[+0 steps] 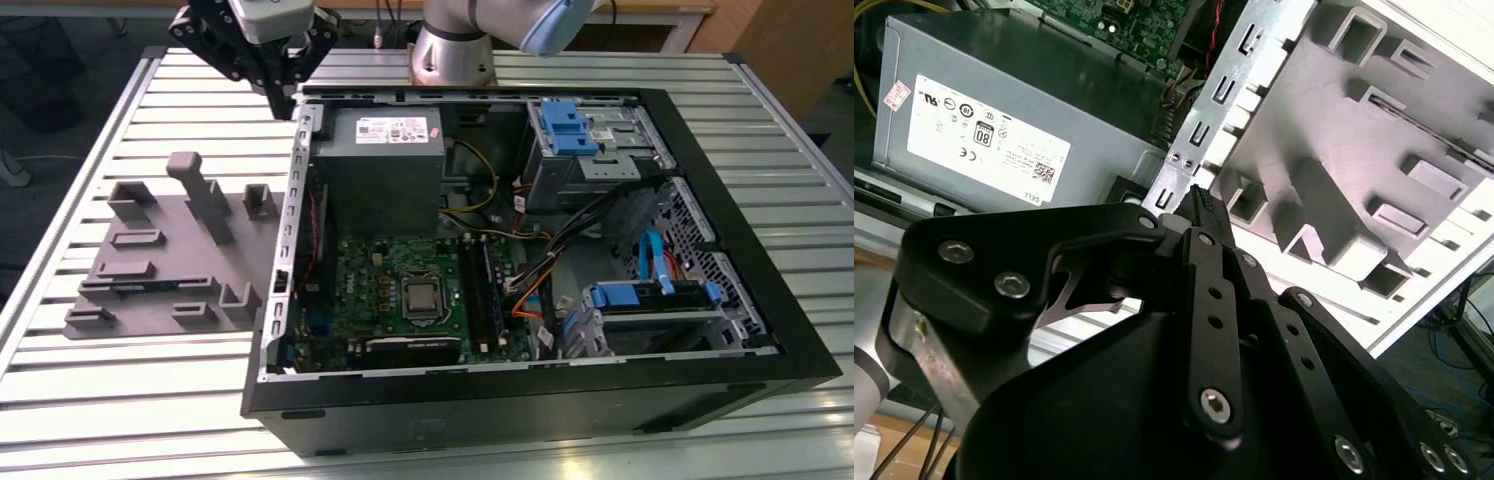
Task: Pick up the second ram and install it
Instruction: 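Reach for the second ram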
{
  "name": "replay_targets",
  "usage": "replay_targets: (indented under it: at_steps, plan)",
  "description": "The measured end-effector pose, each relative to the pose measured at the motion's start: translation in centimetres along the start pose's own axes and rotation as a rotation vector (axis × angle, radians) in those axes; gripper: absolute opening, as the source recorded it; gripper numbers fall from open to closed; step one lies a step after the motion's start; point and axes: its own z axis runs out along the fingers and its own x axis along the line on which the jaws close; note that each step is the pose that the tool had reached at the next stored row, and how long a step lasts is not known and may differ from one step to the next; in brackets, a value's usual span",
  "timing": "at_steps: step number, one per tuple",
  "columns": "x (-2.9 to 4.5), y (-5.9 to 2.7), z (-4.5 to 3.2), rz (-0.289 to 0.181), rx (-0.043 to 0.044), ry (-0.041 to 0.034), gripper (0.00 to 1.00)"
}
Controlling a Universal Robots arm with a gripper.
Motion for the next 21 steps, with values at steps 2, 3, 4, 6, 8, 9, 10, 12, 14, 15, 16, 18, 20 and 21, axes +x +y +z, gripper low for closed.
replay_targets:
  at_steps: [2,3,4,6,8,9,10,12,14,15,16,18,20,21]
  plan:
    - [0.07,-0.01,0.01,0.000,0.0000,0.0000,0.11]
    - [0.11,-0.01,0.01,0.000,0.0000,0.0000,0.11]
    - [0.15,-0.01,0.01,0.000,0.0000,0.0000,0.11]
    - [0.23,-0.02,0.01,0.000,0.0000,0.0000,0.11]
    - [0.31,-0.02,0.02,0.000,-0.0001,0.0000,0.11]
    - [0.35,-0.03,0.02,0.000,0.0000,0.0000,0.11]
    - [0.39,-0.03,0.03,0.000,0.0000,0.0000,0.11]
    - [0.47,-0.04,0.03,0.000,0.0000,0.0000,0.11]
    - [0.54,-0.04,0.04,0.000,0.0000,0.0000,0.11]
    - [0.58,-0.05,0.04,0.000,0.0000,0.0000,0.11]
    - [0.63,-0.05,0.04,0.000,0.0000,0.0000,0.11]
    - [0.73,-0.06,0.04,0.000,0.0000,0.0000,0.11]
    - [0.85,-0.07,0.05,0.000,0.0000,0.0000,0.11]
    - [0.91,-0.07,0.05,0.000,0.0000,0.0000,0.11]
